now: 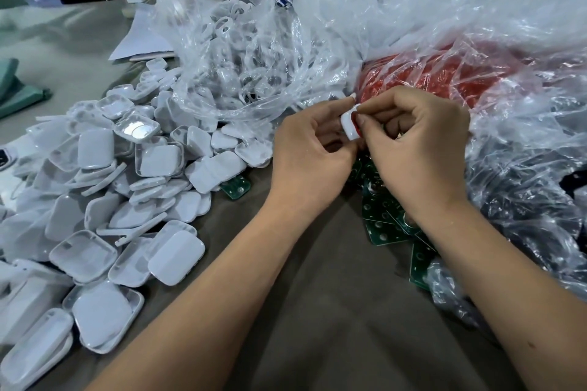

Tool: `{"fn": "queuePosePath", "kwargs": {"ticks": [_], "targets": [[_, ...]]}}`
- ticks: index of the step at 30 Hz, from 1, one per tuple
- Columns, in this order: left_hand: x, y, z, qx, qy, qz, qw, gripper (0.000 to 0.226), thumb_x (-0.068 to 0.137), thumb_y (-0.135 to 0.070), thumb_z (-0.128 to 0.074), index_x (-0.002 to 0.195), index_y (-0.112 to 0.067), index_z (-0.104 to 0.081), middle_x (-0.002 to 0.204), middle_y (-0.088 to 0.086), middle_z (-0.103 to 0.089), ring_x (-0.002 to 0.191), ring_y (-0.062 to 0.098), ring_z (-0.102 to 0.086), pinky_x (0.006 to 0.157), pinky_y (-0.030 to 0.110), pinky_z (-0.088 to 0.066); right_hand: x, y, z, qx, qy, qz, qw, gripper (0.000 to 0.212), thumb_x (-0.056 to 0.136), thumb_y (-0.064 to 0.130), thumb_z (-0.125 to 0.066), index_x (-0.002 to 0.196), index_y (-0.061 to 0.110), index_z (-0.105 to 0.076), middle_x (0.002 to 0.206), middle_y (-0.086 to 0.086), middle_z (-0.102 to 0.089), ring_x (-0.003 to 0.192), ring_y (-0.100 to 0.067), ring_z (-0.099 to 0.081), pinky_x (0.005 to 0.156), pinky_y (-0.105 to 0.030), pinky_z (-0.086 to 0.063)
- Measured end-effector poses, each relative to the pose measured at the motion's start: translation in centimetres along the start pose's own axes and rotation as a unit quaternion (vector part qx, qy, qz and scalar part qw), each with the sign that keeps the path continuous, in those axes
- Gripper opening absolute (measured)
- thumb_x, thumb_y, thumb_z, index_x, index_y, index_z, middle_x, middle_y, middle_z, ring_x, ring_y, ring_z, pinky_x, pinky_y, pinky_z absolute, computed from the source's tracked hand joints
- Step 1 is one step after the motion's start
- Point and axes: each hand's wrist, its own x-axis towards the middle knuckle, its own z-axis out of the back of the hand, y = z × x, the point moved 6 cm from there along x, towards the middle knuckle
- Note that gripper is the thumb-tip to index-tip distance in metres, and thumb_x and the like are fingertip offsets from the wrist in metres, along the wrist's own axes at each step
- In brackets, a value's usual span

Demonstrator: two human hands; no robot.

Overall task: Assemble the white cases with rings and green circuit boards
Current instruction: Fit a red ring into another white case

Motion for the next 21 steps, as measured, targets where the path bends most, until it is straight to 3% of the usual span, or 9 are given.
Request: {"fn": "queuePosePath", "kwargs": {"ticks": [5, 13, 21], "targets": [[-0.1, -0.1, -0.1, 0.038, 0.004, -0.03, 0.999, 0.038, 0.08, 0.006, -0.072, 0.113, -0.013, -0.074, 0.094, -0.008, -0.078, 0.087, 0.004, -0.075, 0.08, 0.029, -0.063, -0.1, -0.7, -0.5, 0.035, 0.017, -0.051, 0.998, 0.005, 0.083, 0.01, -0.08, 0.084, 0.016, -0.079, 0.075, 0.013, -0.073, 0.068, -0.007, -0.071, 0.063, -0.02, -0.056], [0.1, 0.6, 0.1, 0.05, 0.026, 0.004, 0.998, 0.037, 0.081, -0.001, -0.073, 0.117, -0.011, -0.074, 0.101, -0.002, -0.079, 0.094, 0.009, -0.075, 0.088, 0.039, -0.062, 0.2, -1.5, -0.7, 0.057, 0.069, -0.071, 0.993, 0.006, 0.086, 0.011, -0.082, 0.086, 0.017, -0.081, 0.077, 0.011, -0.076, 0.07, -0.004, -0.074, 0.068, -0.025, -0.061], [0.8, 1.3, 0.8, -0.026, 0.084, 0.086, 0.992, 0.043, 0.087, 0.01, -0.071, 0.127, -0.005, -0.068, 0.097, 0.009, -0.079, 0.084, 0.016, -0.075, 0.089, 0.039, -0.061, 0.6, -1.5, -0.7, 0.057, 0.175, -0.002, 0.983, 0.01, 0.088, 0.012, -0.082, 0.094, 0.02, -0.082, 0.081, 0.015, -0.075, 0.068, -0.007, -0.072, 0.065, -0.012, -0.051]]}}
